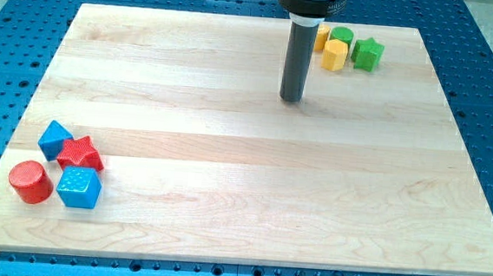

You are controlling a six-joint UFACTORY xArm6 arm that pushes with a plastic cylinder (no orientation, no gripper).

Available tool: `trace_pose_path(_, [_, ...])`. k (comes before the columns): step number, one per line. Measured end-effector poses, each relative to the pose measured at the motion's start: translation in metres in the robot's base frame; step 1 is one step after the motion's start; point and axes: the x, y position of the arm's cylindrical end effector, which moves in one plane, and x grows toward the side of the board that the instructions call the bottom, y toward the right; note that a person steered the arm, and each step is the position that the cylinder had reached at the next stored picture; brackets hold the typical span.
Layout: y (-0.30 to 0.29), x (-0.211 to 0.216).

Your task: Push the green blocks and the hexagon in a diagonal row

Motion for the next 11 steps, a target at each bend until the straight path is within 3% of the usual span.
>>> trace_pose_path(2, [0.009,0.0])
trace_pose_path(5, [0.154,-0.038])
trace_pose_path(7, [0.168,-0.109])
trace_pose_path(9, [0.12,-0.169])
trace_pose_path(10, [0.077,-0.141])
trace_pose_path(11, [0.101,-0.096])
